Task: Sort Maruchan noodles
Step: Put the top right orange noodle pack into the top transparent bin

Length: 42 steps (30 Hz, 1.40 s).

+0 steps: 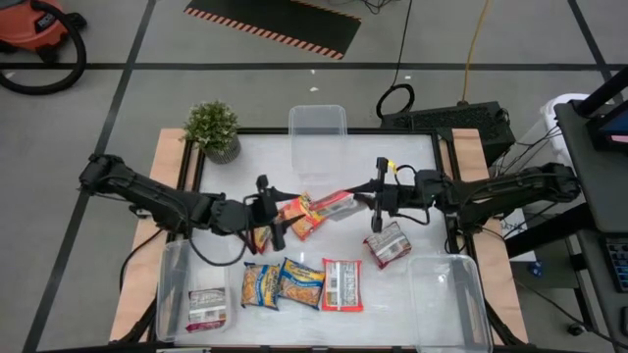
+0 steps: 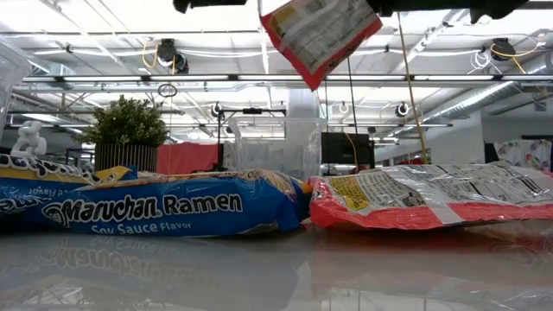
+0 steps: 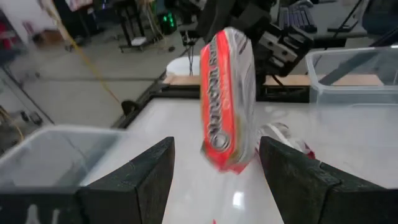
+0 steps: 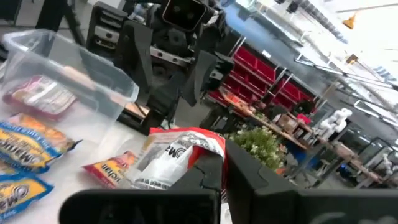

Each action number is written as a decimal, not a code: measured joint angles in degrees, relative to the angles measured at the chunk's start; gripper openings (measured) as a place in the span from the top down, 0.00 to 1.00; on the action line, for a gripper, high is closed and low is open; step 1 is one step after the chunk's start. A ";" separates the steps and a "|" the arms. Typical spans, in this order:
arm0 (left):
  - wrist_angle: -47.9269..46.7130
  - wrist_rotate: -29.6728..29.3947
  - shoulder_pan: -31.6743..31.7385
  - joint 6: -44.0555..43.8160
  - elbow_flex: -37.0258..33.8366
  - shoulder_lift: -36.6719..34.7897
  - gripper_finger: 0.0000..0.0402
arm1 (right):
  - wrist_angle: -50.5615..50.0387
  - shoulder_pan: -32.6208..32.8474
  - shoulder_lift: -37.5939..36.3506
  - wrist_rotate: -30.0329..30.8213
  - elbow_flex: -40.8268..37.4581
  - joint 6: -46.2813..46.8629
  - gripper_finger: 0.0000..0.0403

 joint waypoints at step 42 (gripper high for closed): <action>22.57 19.96 12.66 -3.95 0.03 20.90 0.26 | -7.48 0.49 1.27 9.26 -0.04 -4.38 1.00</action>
